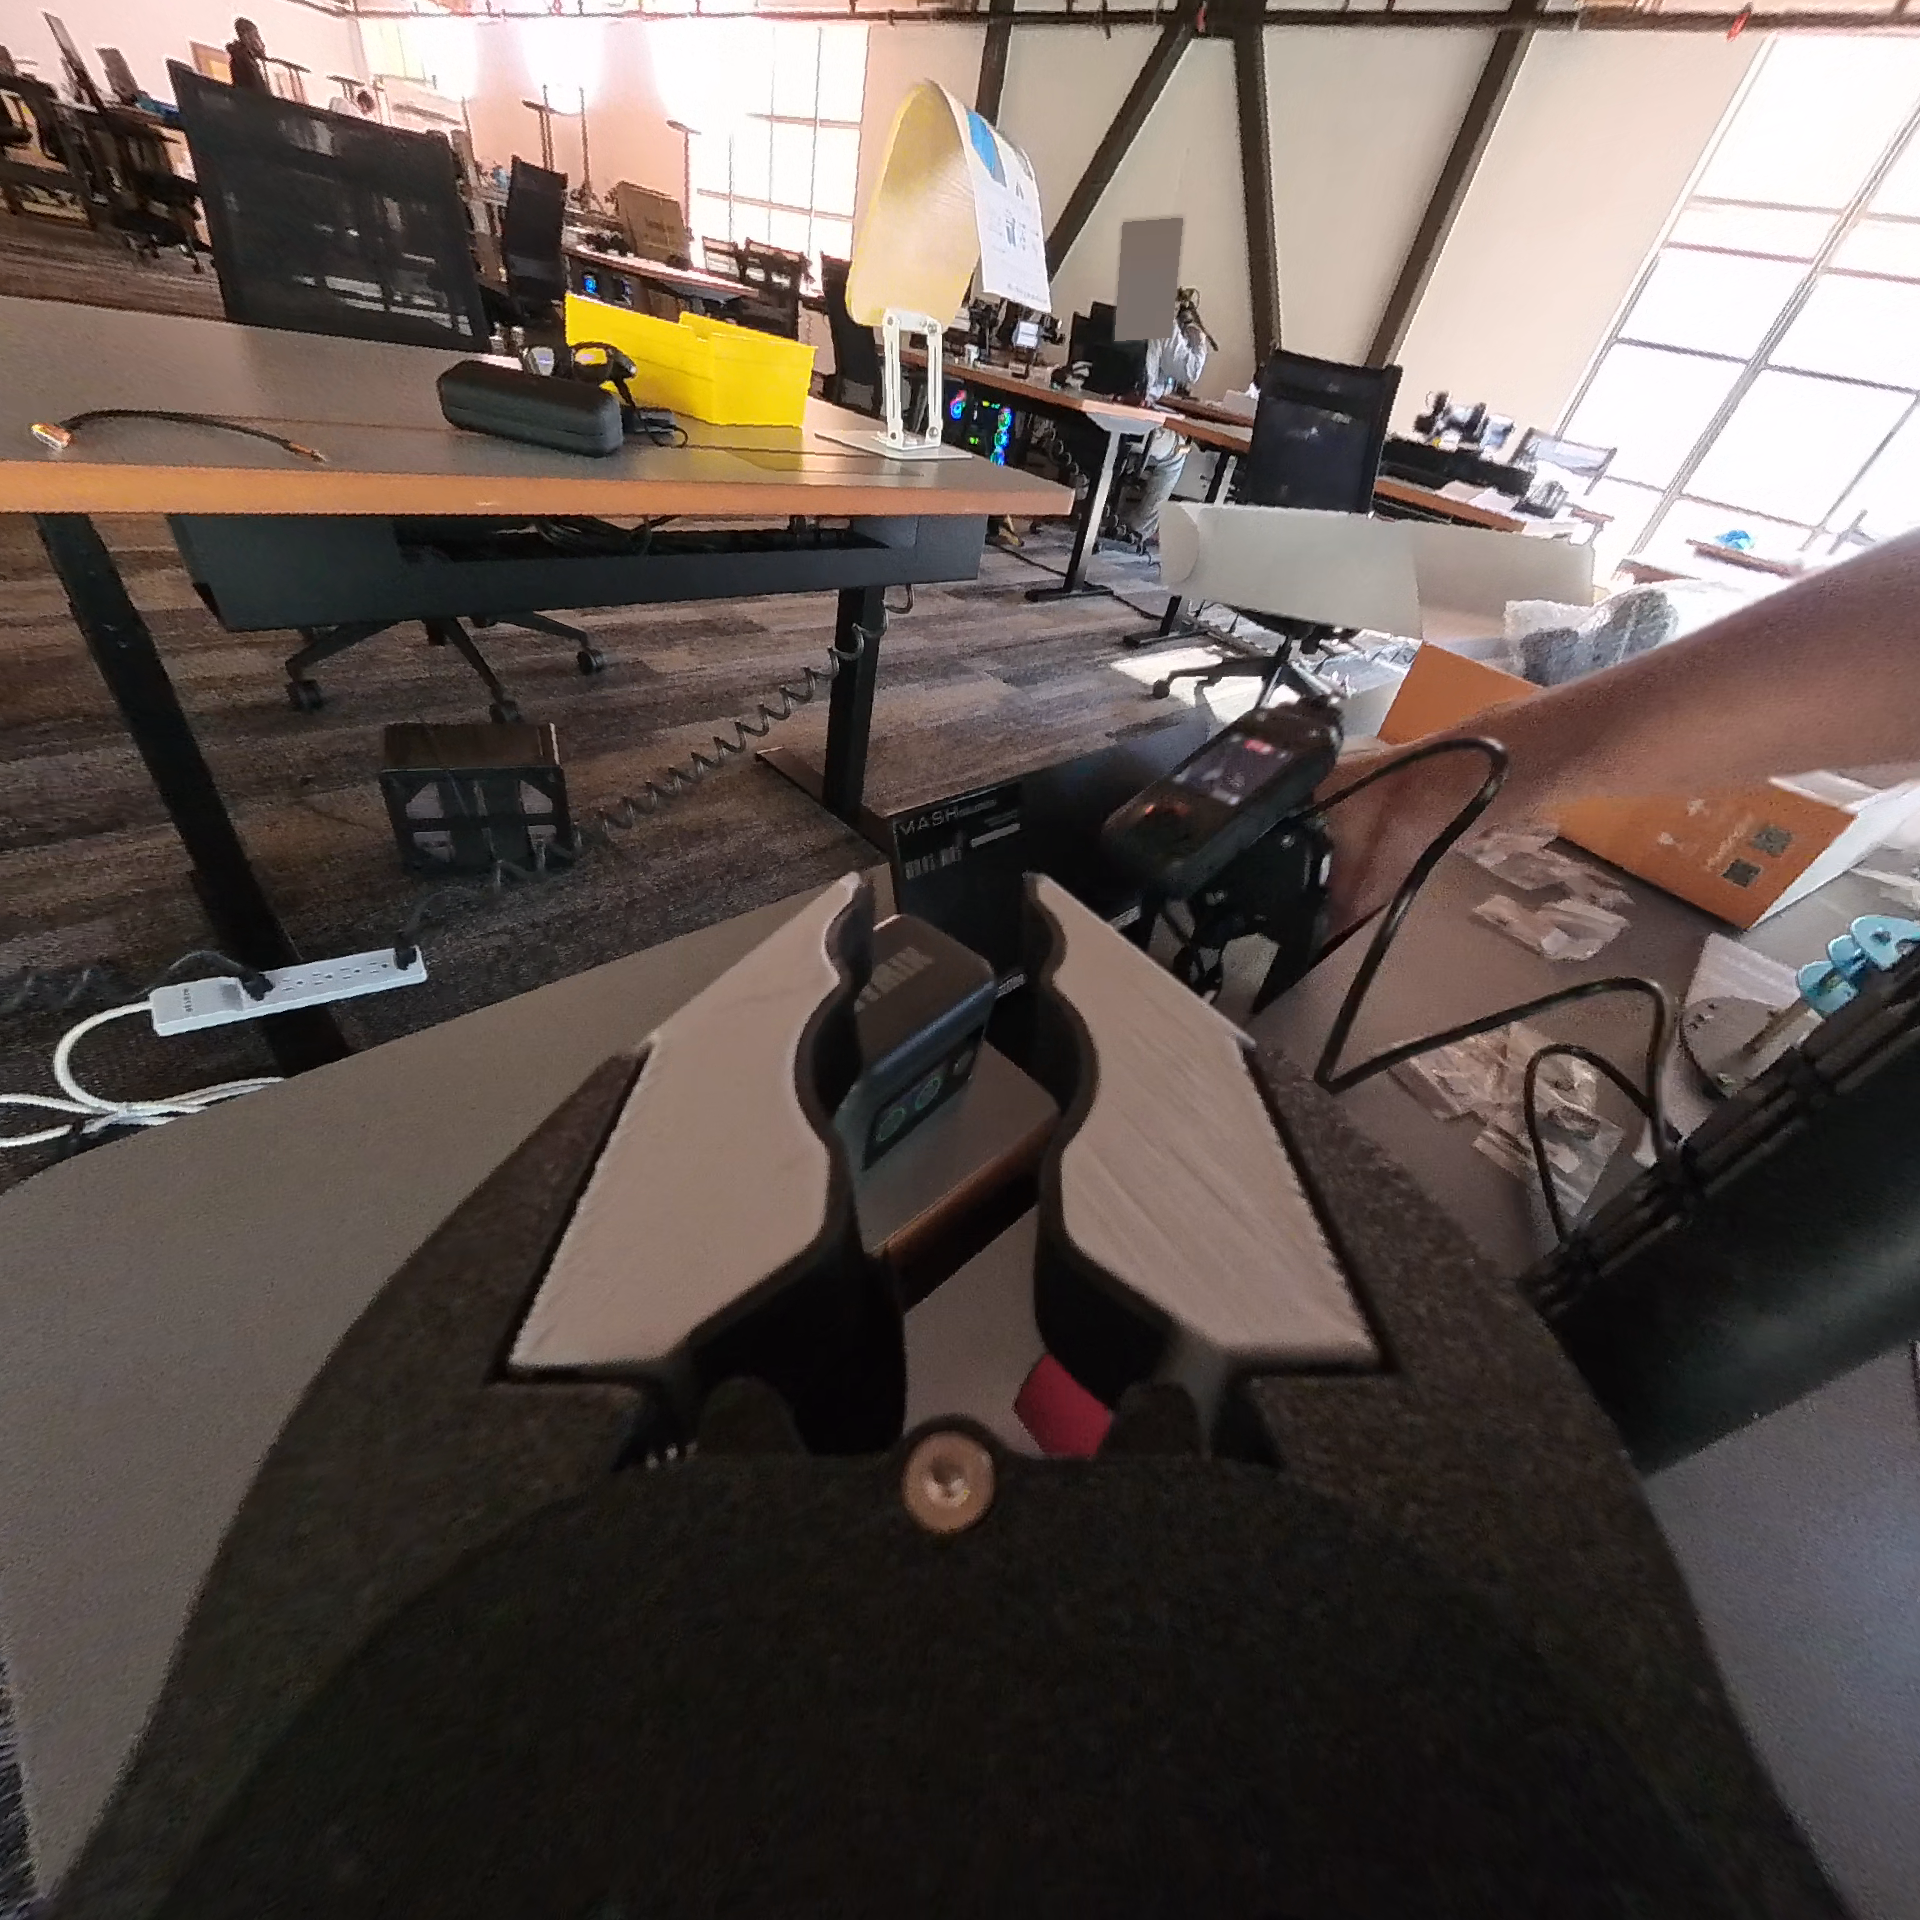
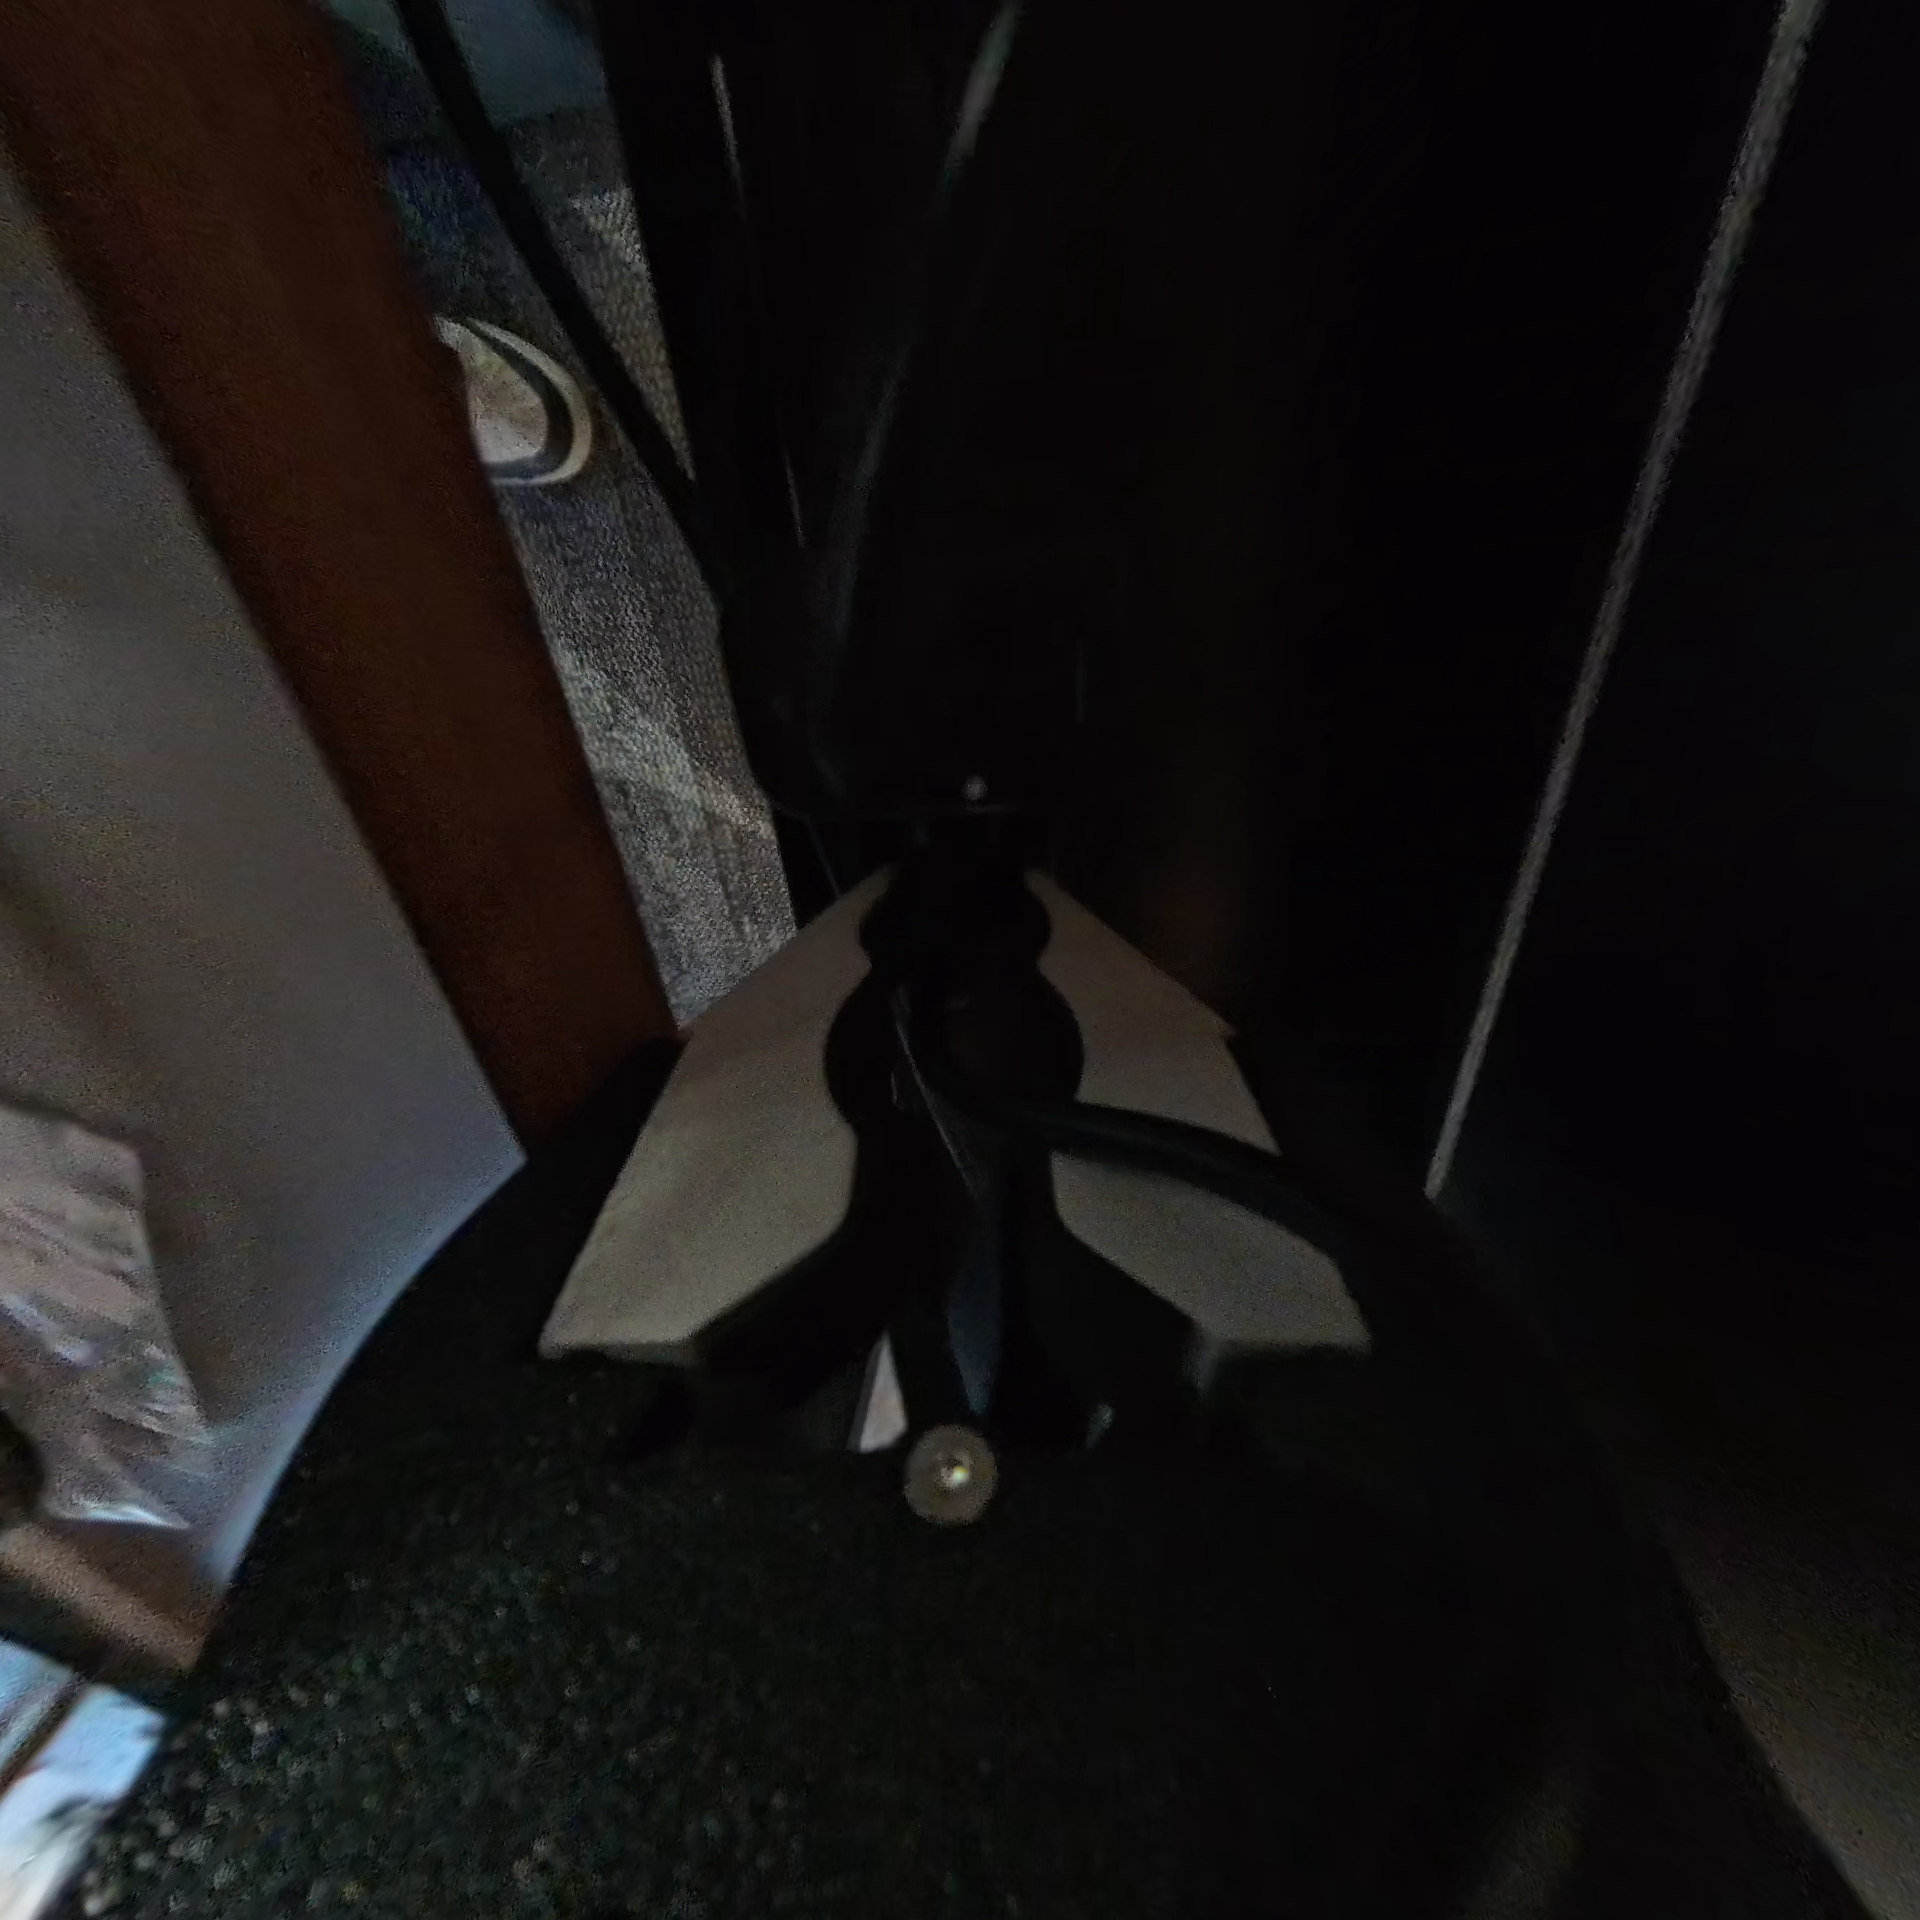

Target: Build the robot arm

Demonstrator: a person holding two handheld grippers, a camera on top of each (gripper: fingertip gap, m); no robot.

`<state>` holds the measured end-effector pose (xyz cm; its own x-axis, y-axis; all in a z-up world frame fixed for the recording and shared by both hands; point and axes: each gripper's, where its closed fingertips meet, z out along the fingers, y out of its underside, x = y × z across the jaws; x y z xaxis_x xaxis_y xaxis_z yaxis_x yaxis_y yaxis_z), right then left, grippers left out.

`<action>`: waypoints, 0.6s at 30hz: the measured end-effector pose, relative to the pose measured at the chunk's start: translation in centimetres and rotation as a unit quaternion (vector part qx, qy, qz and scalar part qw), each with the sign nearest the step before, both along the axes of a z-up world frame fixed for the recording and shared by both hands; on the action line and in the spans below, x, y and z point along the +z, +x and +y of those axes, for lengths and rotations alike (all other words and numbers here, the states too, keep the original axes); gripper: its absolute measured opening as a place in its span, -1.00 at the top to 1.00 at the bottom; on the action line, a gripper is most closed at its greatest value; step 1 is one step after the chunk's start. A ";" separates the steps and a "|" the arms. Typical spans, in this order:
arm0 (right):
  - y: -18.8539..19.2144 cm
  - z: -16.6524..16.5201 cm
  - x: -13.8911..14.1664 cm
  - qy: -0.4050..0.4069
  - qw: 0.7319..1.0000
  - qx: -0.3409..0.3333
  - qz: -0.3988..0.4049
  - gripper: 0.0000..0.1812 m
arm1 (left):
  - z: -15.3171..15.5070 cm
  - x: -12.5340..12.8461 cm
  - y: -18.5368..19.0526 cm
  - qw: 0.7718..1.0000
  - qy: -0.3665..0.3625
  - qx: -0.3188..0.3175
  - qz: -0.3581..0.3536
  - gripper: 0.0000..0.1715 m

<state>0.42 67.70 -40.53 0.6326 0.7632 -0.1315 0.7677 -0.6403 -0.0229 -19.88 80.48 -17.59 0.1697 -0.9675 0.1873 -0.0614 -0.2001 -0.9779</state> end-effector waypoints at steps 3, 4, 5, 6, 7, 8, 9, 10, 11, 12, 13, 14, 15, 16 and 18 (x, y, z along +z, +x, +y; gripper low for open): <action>-0.1 0.1 0.0 0.020 0.998 -0.023 0.046 0.82 | -0.3 0.2 -0.2 1.000 0.006 -0.003 0.000 0.69; -0.1 0.1 0.0 0.022 0.999 -0.025 0.042 0.82 | -0.4 0.1 -0.3 1.000 0.005 -0.004 -0.002 0.69; -0.1 0.1 0.0 0.031 0.998 -0.034 0.046 0.83 | -0.4 -0.1 -0.4 1.000 0.002 -0.005 -0.002 0.69; -0.1 0.1 0.1 0.032 0.997 -0.042 0.056 0.82 | -0.3 -0.3 -0.4 1.000 -0.003 -0.005 0.001 0.69; -0.1 0.0 0.1 0.023 0.997 -0.052 0.060 0.81 | -0.2 -0.5 -0.4 1.000 -0.007 -0.002 0.003 0.69; -0.1 0.2 0.2 0.014 0.996 -0.069 0.063 0.77 | 0.0 -0.5 -0.6 1.000 -0.010 0.000 0.004 0.69; 0.0 0.6 0.5 0.011 0.994 -0.083 0.066 0.69 | 0.2 -0.4 -0.8 1.000 -0.010 0.002 0.003 0.69; -0.1 0.7 0.8 0.008 0.994 -0.086 0.071 0.71 | 0.5 -0.4 -1.0 1.000 -0.009 0.004 0.003 0.69; -0.5 0.3 0.8 -0.004 0.994 -0.076 0.074 0.81 | 0.6 -0.4 -1.1 1.000 -0.008 0.006 0.003 0.69; -0.4 0.4 0.7 0.006 0.996 -0.062 0.062 0.82 | 0.7 -0.4 -1.2 1.000 -0.008 0.005 0.005 0.69; -0.4 0.3 0.7 0.011 0.997 -0.054 0.055 0.83 | 0.7 -0.5 -1.3 1.000 -0.007 0.003 0.007 0.69; -0.4 0.3 0.7 0.015 0.997 -0.048 0.053 0.83 | 0.6 -0.6 -1.3 1.000 -0.007 0.001 0.008 0.69; -0.5 0.2 0.6 0.019 0.998 -0.040 0.045 0.84 | 0.5 -0.8 -1.3 1.000 -0.005 0.000 0.010 0.69; -0.5 0.2 0.6 0.017 0.999 -0.035 0.029 0.84 | 0.4 -0.9 -1.3 1.000 -0.004 -0.002 0.013 0.69; -0.5 0.2 0.5 0.015 0.998 -0.053 0.023 0.83 | 0.1 -0.9 -1.1 1.000 -0.002 -0.002 0.016 0.69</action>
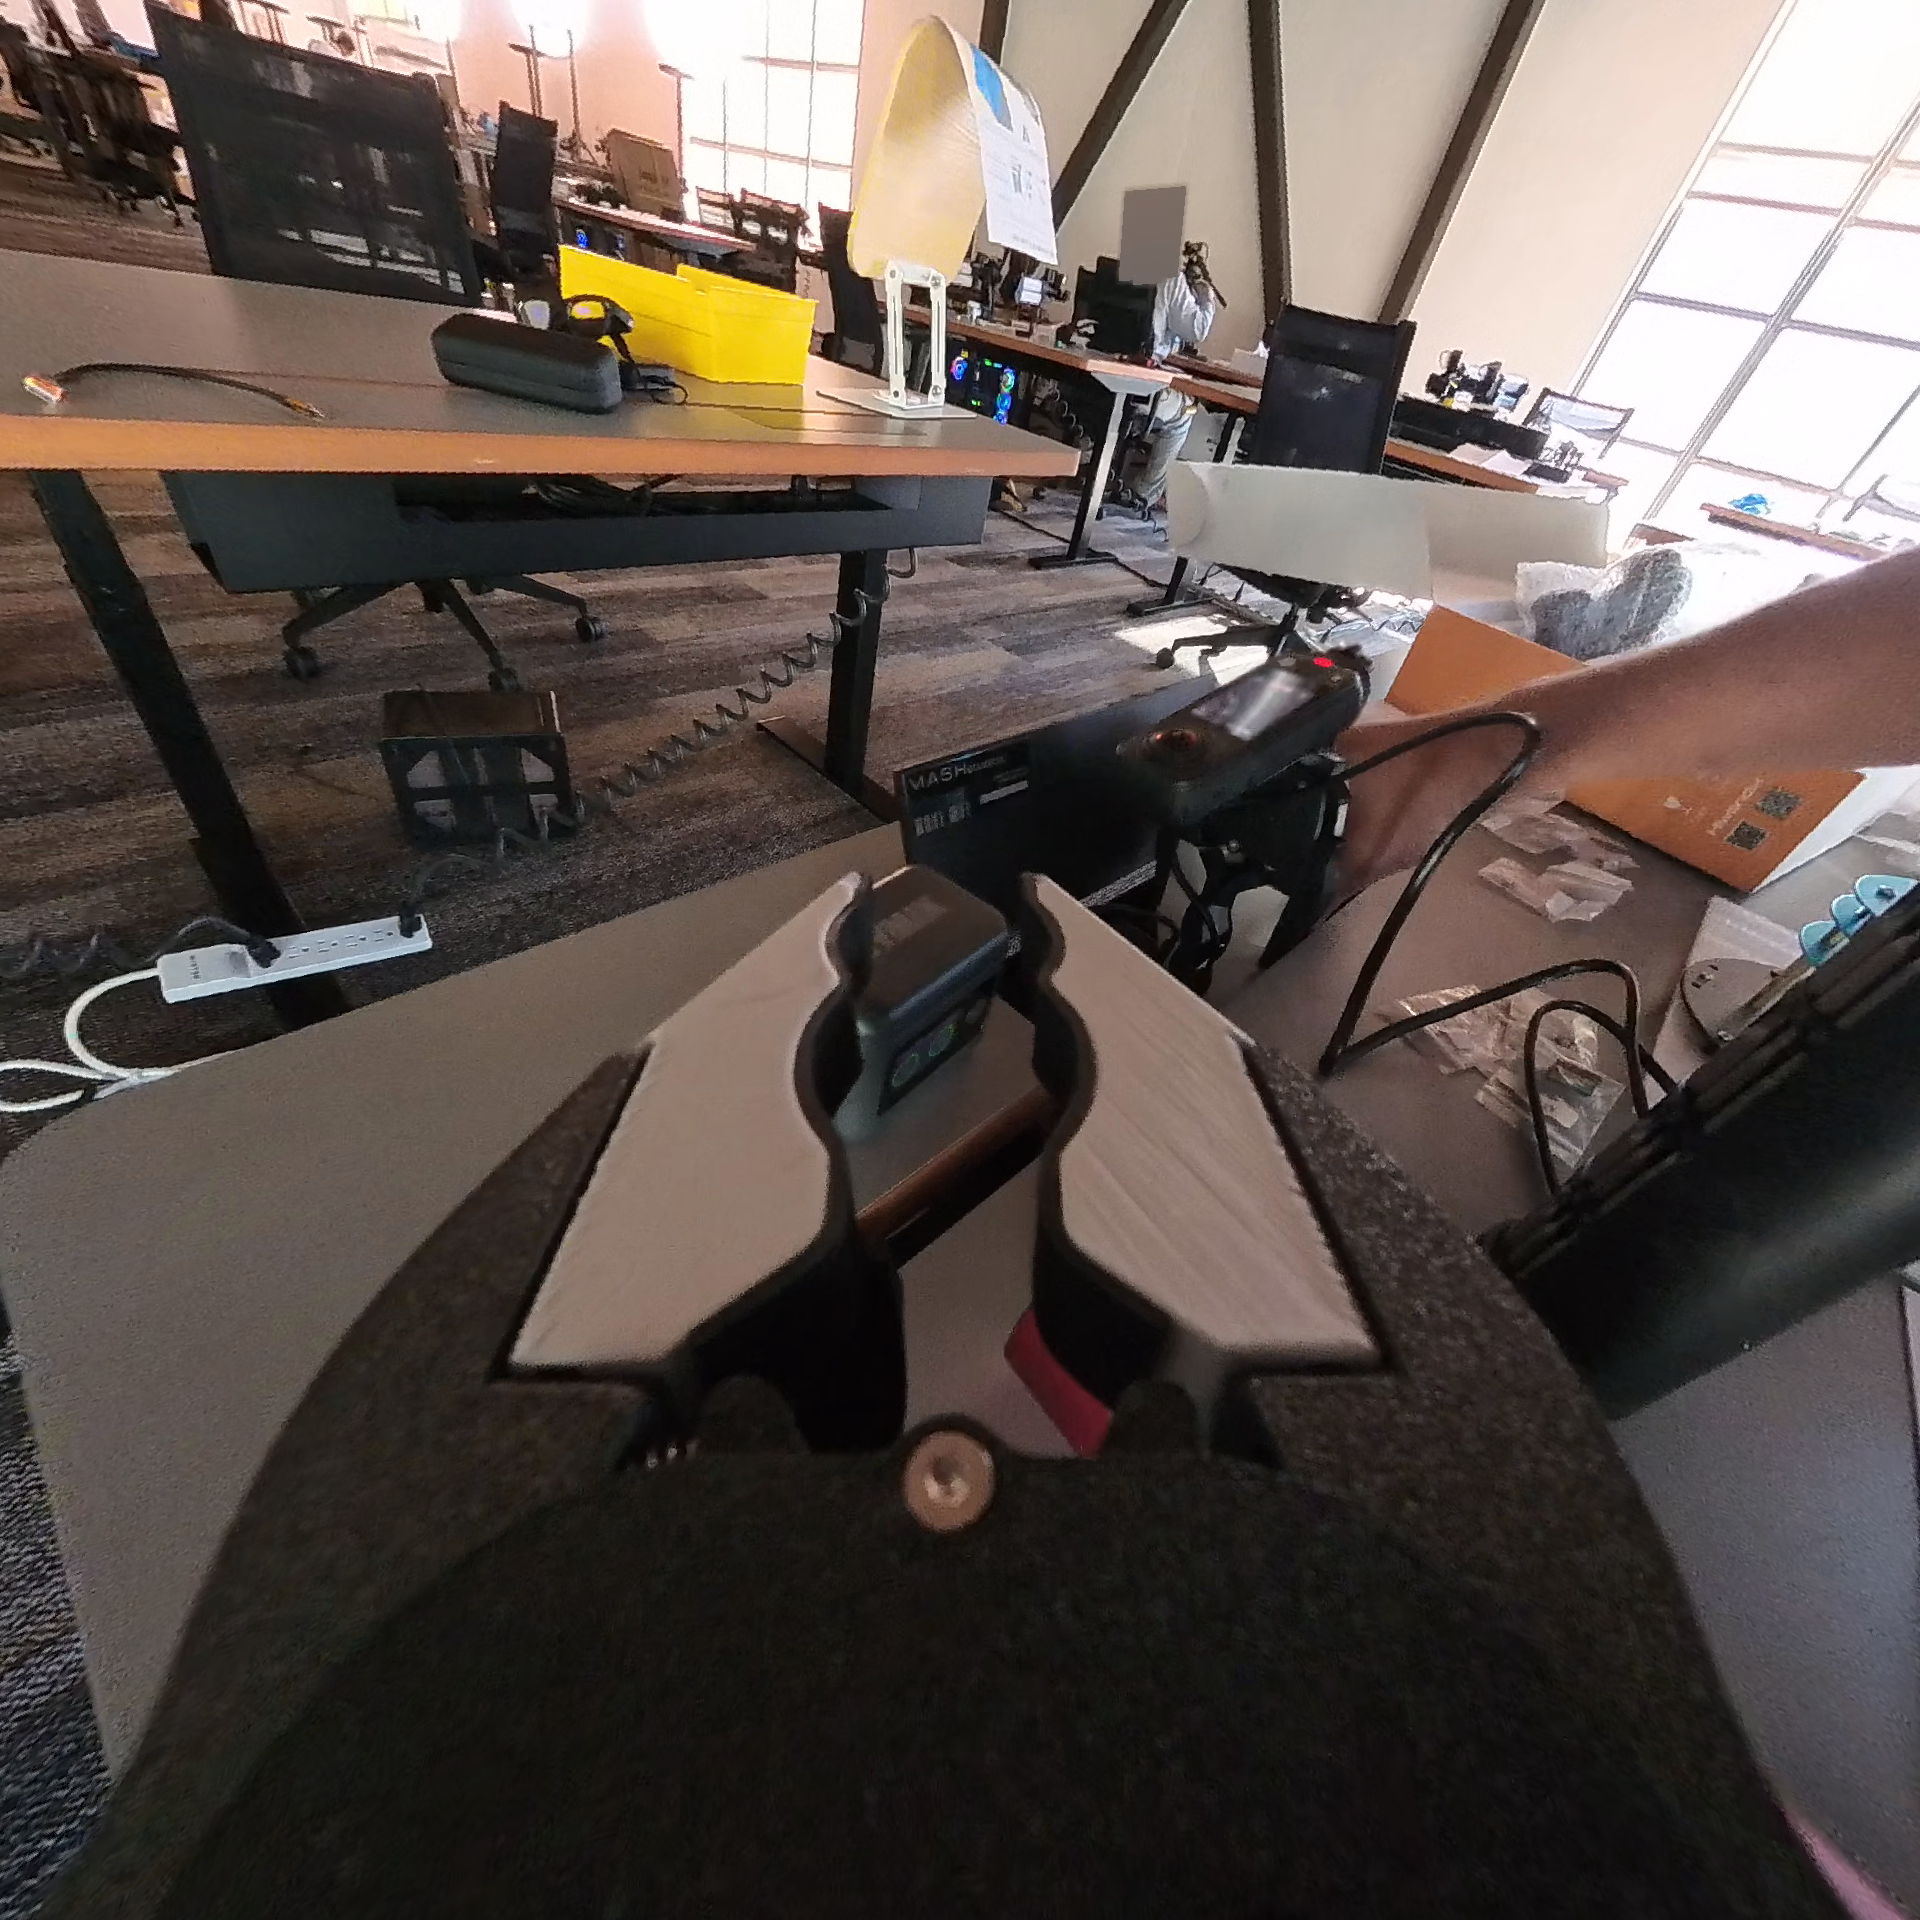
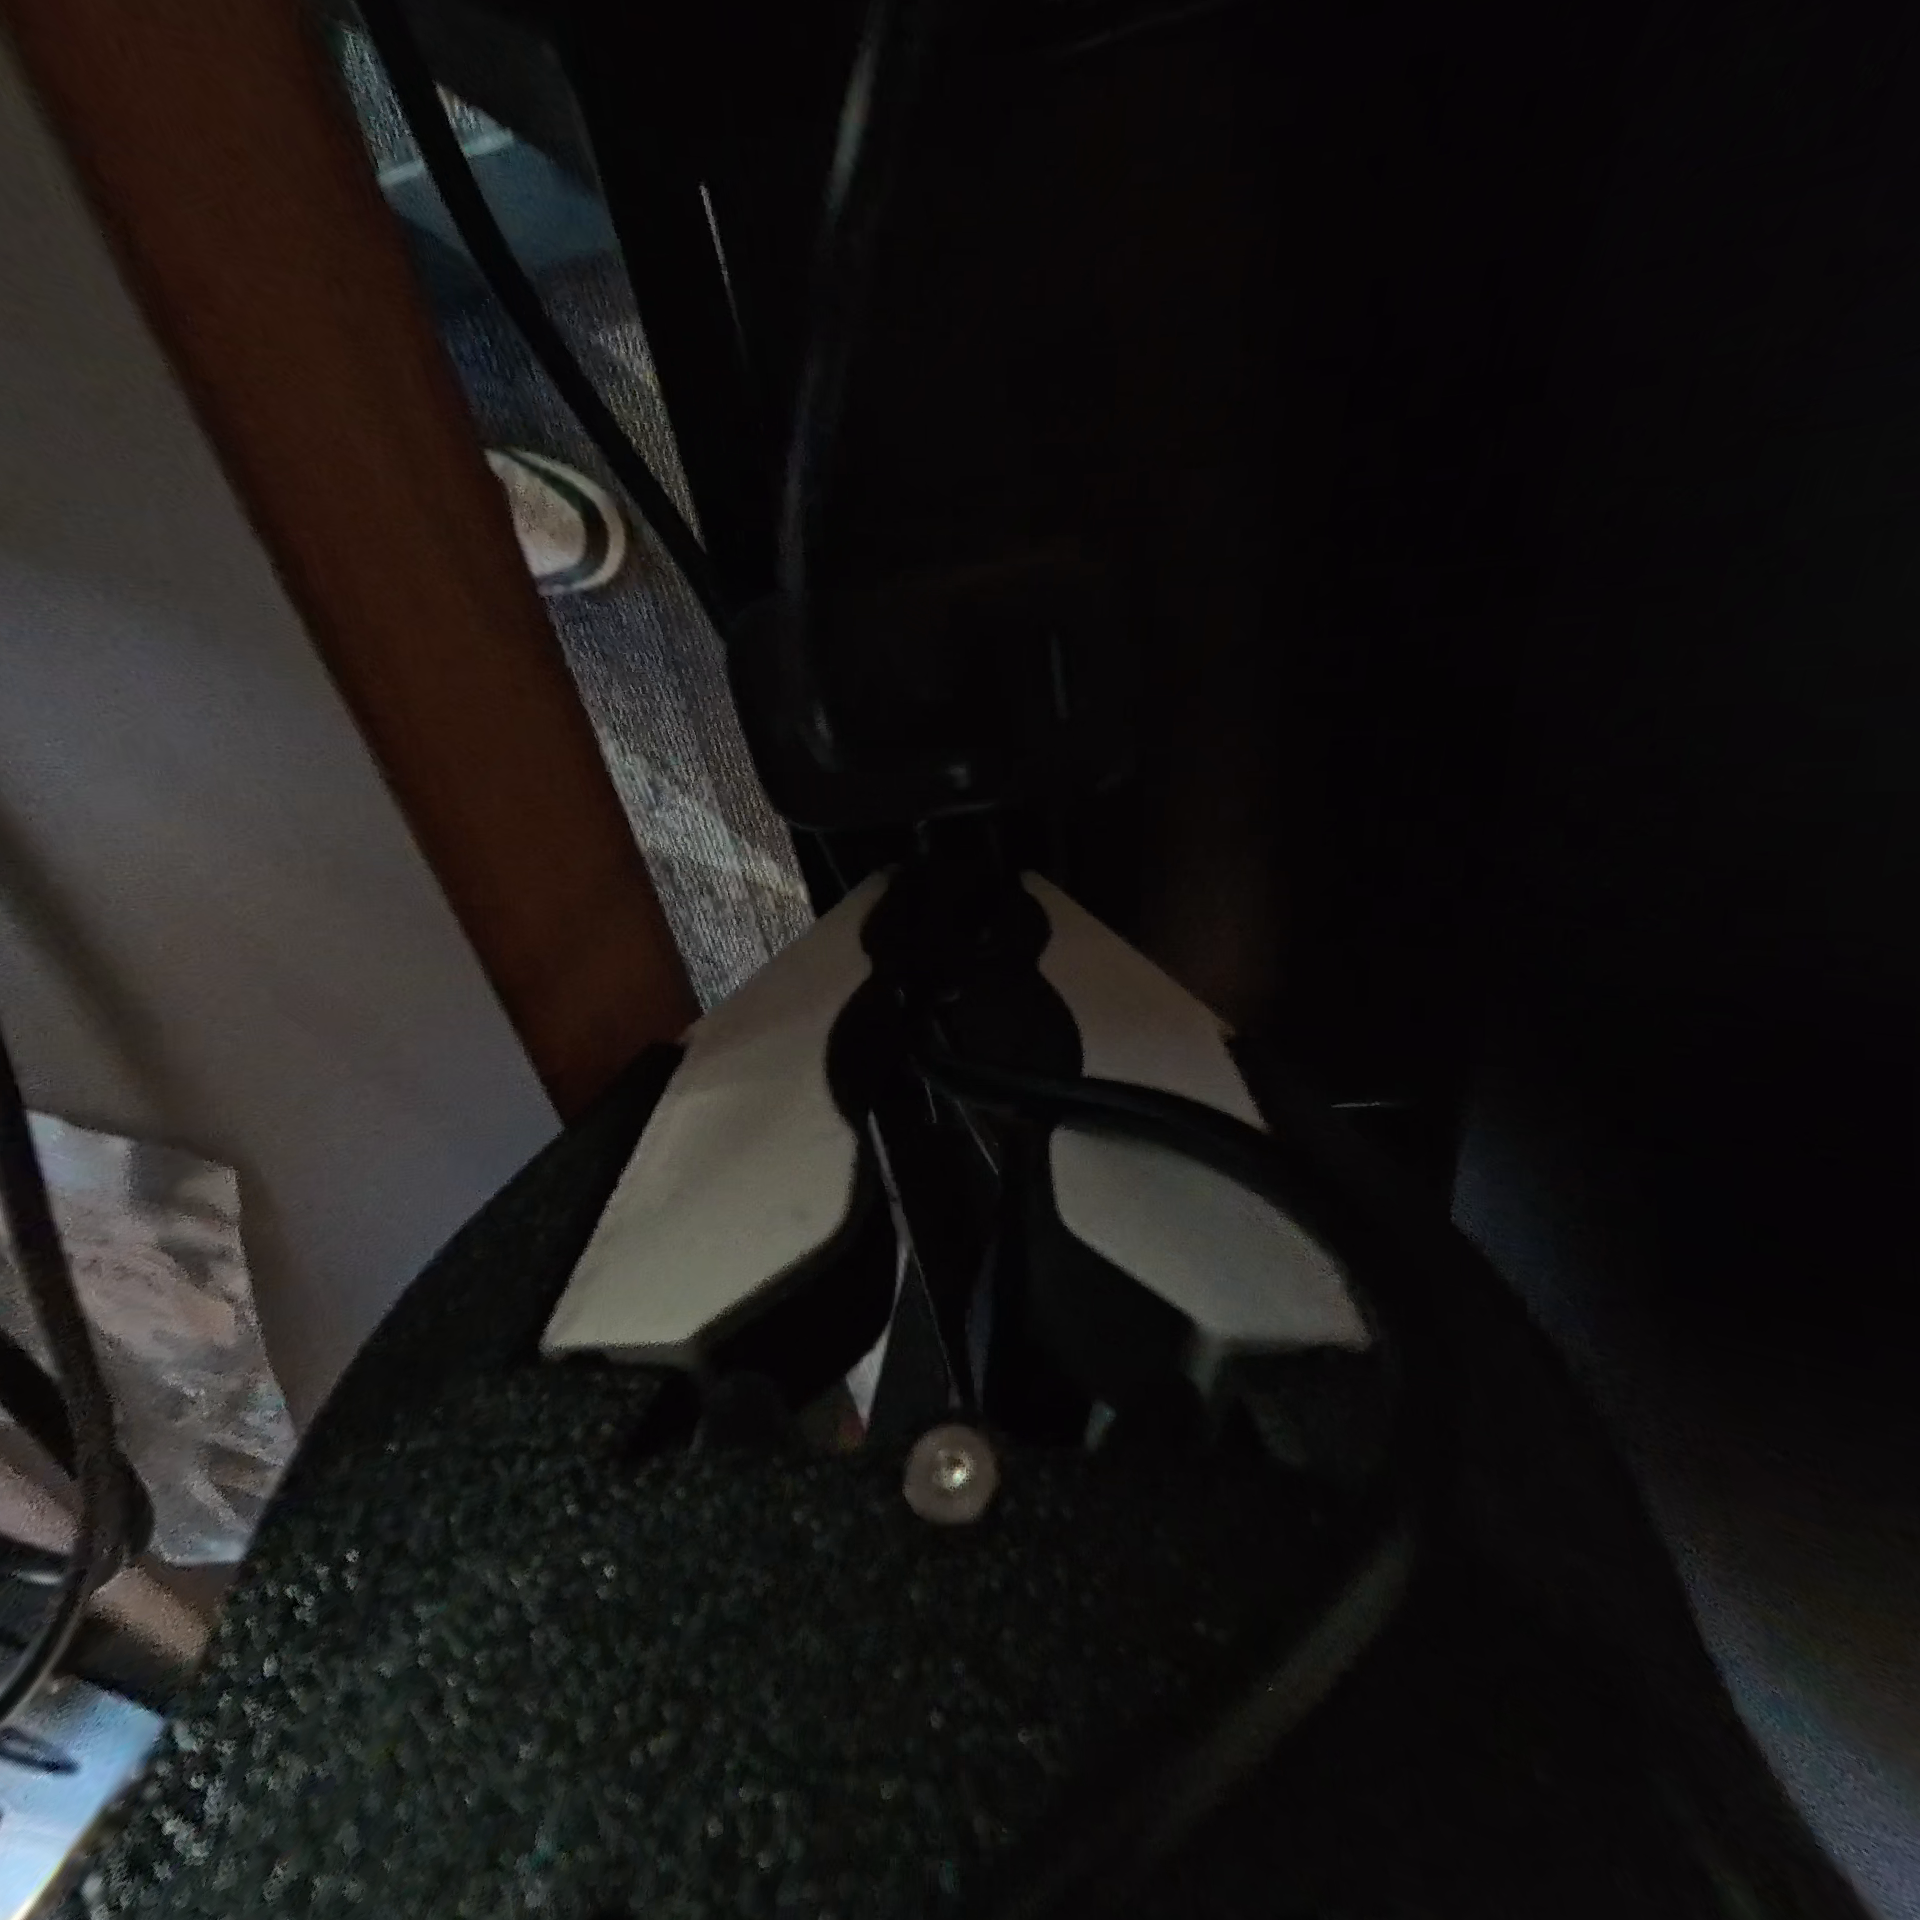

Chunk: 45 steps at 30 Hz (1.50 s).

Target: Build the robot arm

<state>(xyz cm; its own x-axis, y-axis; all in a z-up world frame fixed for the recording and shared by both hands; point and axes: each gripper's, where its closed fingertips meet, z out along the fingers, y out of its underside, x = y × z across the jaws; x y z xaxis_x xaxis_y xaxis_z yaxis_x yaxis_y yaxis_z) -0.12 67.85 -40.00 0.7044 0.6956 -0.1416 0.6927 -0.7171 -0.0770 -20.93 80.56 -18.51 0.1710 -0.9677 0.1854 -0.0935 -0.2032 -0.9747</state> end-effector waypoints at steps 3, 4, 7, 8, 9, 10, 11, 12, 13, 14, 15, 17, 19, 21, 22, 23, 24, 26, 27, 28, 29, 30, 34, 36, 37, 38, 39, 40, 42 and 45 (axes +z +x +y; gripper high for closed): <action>0.0 0.0 0.0 0.007 1.000 -0.012 0.013 0.83 | -0.5 1.2 0.3 1.000 0.002 -0.002 -0.004 0.69; 0.0 0.1 0.0 0.009 0.999 -0.018 0.028 0.83 | -0.7 1.8 0.2 1.000 0.006 -0.003 -0.005 0.69; 0.2 -0.1 0.2 -0.018 0.997 -0.063 0.035 0.80 | -1.4 3.6 -0.7 1.000 0.024 -0.008 0.001 0.69; 0.5 0.0 0.4 -0.017 0.996 -0.080 0.024 0.75 | -1.6 4.1 -1.3 0.999 0.030 -0.008 0.004 0.69; 0.2 0.2 0.8 -0.008 0.995 -0.093 0.032 0.77 | -1.9 4.6 -2.1 0.999 0.036 -0.007 0.006 0.69; 0.0 0.5 1.3 0.006 0.994 -0.102 0.041 0.79 | -2.2 5.0 -2.9 0.999 0.040 -0.006 0.009 0.69; 0.0 0.7 1.6 0.013 0.993 -0.108 0.038 0.80 | -2.5 5.3 -3.7 0.999 0.044 -0.004 0.014 0.69; -0.1 0.7 1.6 0.010 0.993 -0.108 0.038 0.82 | -2.9 5.5 -4.5 0.999 0.048 -0.001 0.020 0.69; -0.3 0.7 1.4 0.009 0.994 -0.102 0.035 0.83 | -3.3 5.9 -5.4 0.998 0.052 0.004 0.023 0.69; -0.3 0.7 1.3 0.007 0.996 -0.090 0.027 0.83 | -3.7 6.2 -6.2 0.998 0.055 0.009 0.025 0.69; -0.3 0.7 1.3 0.002 0.997 -0.081 0.018 0.83 | -4.3 6.5 -7.0 0.998 0.056 0.015 0.024 0.69; -0.4 0.6 1.2 0.003 0.998 -0.062 0.001 0.84 | -5.4 7.0 -8.3 0.998 0.055 0.023 0.021 0.69; -0.4 0.6 1.2 0.009 0.998 -0.061 -0.008 0.84 | -6.6 7.1 -9.3 0.998 0.055 0.030 0.027 0.69; -0.4 0.6 1.1 0.012 0.997 -0.073 -0.006 0.86 | -7.7 7.7 -10.2 0.997 0.059 0.037 0.022 0.69; -0.5 0.6 1.1 0.009 0.996 -0.085 0.001 0.85 | -8.3 8.2 -10.6 0.997 0.061 0.038 0.017 0.69; -0.5 0.7 1.0 0.009 0.996 -0.087 0.003 0.85 | -8.9 8.6 -10.9 0.997 0.064 0.037 0.013 0.69; -0.5 0.7 1.0 0.010 0.995 -0.097 0.009 0.84 | -9.5 9.0 -11.3 0.997 0.069 0.036 0.010 0.69; -0.5 0.7 1.0 0.008 0.992 -0.124 0.028 0.84 | -10.5 9.7 -12.1 0.996 0.080 0.038 0.008 0.69; -0.5 0.7 1.1 0.005 0.988 -0.148 0.041 0.84 | -11.0 10.1 -12.6 0.996 0.082 0.039 0.006 0.69; -0.5 0.7 1.2 0.003 0.983 -0.174 0.055 0.87 | -11.5 10.6 -13.1 0.996 0.081 0.038 0.004 0.69; -0.3 0.8 1.3 0.007 0.979 -0.195 0.062 0.84 | -12.0 11.0 -13.6 0.996 0.079 0.036 0.002 0.69; 0.2 0.9 1.7 0.015 0.974 -0.218 0.056 0.80 | -12.5 11.3 -14.2 0.996 0.079 0.034 0.003 0.69; 2.2 1.7 6.1 0.077 0.948 -0.309 -0.008 0.68 | -14.5 11.3 -16.4 0.996 0.083 0.028 0.016 0.69; 3.6 -0.8 8.4 0.038 0.925 -0.367 -0.092 0.59 | -15.5 11.1 -17.2 0.997 0.077 0.018 0.024 0.69; 3.2 -2.2 9.7 0.011 0.915 -0.386 -0.113 0.52 | -16.1 11.0 -17.5 0.997 0.072 0.014 0.025 0.69; 2.6 -3.6 11.0 -0.001 0.909 -0.393 -0.135 0.49 | -16.6 11.0 -17.7 0.997 0.065 0.009 0.025 0.69; 1.5 -4.5 12.1 0.000 0.906 -0.398 -0.144 0.46 | -17.1 11.0 -17.9 0.998 0.058 0.004 0.024 0.69; 0.4 -5.2 13.3 0.014 0.902 -0.407 -0.143 0.42 | -17.6 11.0 -17.9 0.999 0.049 -0.001 0.022 0.69; -1.7 -6.2 15.2 0.057 0.883 -0.449 -0.125 0.36 | -18.4 11.1 -17.9 0.999 0.033 -0.008 0.018 0.68; -4.8 -8.7 17.6 0.140 0.845 -0.503 -0.113 0.35 | -19.5 11.8 -17.5 1.000 0.006 -0.021 0.009 0.68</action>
